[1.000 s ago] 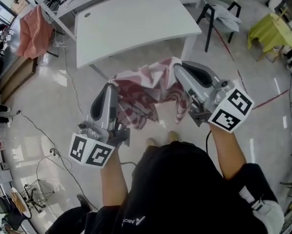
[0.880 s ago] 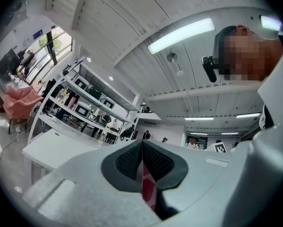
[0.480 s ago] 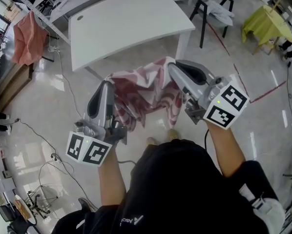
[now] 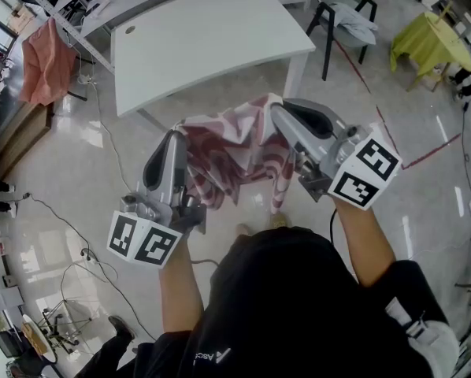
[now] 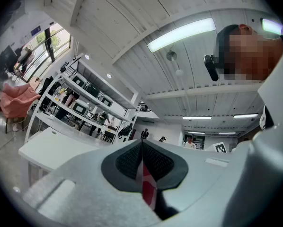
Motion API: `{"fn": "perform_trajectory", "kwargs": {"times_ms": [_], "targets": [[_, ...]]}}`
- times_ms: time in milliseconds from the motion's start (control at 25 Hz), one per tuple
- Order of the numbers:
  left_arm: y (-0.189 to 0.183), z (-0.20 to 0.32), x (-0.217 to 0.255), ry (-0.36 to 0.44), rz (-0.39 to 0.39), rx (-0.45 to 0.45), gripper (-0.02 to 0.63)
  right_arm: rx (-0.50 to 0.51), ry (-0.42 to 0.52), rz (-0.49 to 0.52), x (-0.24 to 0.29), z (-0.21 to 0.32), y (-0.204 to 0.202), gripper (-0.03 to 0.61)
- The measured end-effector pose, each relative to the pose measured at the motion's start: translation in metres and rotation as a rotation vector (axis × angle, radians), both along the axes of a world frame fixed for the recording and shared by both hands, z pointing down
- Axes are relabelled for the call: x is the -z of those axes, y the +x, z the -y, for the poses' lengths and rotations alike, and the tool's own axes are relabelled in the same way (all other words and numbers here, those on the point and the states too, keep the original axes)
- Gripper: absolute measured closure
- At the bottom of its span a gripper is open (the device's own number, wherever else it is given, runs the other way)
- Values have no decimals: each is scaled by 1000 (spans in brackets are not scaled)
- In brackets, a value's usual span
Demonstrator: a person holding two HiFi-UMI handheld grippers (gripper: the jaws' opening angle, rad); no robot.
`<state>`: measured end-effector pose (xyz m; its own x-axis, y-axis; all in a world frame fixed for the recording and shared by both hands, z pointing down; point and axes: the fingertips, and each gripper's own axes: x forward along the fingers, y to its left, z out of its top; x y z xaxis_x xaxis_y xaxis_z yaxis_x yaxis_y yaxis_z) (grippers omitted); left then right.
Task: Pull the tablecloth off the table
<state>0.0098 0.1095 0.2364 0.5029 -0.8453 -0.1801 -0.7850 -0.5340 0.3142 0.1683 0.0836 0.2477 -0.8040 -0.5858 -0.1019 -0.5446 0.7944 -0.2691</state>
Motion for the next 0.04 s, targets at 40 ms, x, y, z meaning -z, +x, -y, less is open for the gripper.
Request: {"fn": "perform_trajectory", "kwargs": {"times_ms": [40], "targets": [[0, 0, 0, -1, 0, -2, 601, 0, 0, 0, 0, 0, 0, 574]]}}
